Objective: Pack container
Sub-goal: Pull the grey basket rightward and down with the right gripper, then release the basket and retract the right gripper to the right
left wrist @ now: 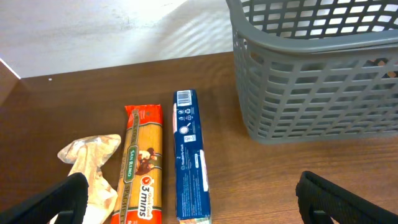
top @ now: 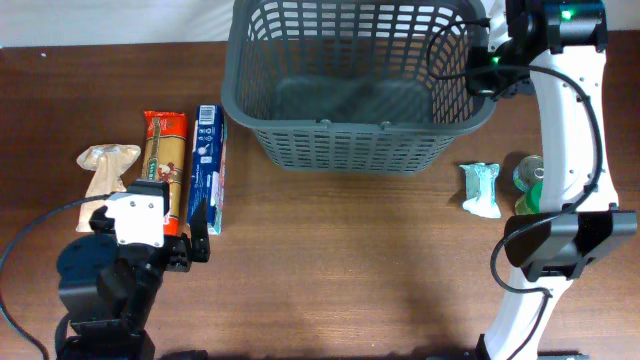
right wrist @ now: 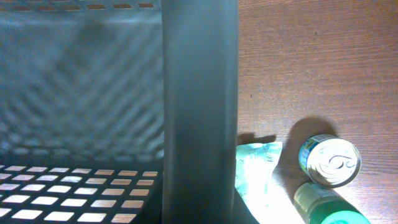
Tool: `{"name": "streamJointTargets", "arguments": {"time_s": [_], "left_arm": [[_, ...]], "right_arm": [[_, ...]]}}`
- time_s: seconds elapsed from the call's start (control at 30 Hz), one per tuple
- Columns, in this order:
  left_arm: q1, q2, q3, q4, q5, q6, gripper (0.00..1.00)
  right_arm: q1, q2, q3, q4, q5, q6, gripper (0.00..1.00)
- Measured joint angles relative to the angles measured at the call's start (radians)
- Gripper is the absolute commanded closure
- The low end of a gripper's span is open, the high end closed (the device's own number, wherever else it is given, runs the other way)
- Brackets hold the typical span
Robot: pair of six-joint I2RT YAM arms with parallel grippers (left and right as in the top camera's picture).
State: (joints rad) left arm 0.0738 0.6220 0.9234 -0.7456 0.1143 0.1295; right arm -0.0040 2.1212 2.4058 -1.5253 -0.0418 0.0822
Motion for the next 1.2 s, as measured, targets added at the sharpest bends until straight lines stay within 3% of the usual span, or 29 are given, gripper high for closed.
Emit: {"name": "streamJointTargets", "arguments": {"time_s": [0.7, 0.77, 0.83, 0.87, 1.03, 1.2], "left_arm": [[0.0, 0.0, 0.0, 0.0, 0.0, 0.0, 0.01], [0.0, 0.0, 0.0, 0.0, 0.0, 0.0, 0.01], [0.0, 0.0, 0.0, 0.0, 0.0, 0.0, 0.01], [0.0, 0.0, 0.0, 0.0, 0.0, 0.0, 0.01], [0.0, 0.0, 0.0, 0.0, 0.0, 0.0, 0.01], [0.0, 0.0, 0.0, 0.0, 0.0, 0.0, 0.01]], "right_arm": [[-0.001, 0.0, -0.007, 0.067, 0.006, -0.045, 0.89], [0.0, 0.0, -0.008, 0.068, 0.007, -0.045, 0.78], [0.003, 0.0, -0.008, 0.069, 0.012, -0.04, 0.42], [0.007, 0.003, -0.01, 0.069, 0.019, -0.042, 0.34], [0.019, 0.014, -0.007, 0.06, 0.026, -0.048, 0.2], [0.02, 0.011, 0.108, 0.031, -0.014, -0.051, 0.13]]}}
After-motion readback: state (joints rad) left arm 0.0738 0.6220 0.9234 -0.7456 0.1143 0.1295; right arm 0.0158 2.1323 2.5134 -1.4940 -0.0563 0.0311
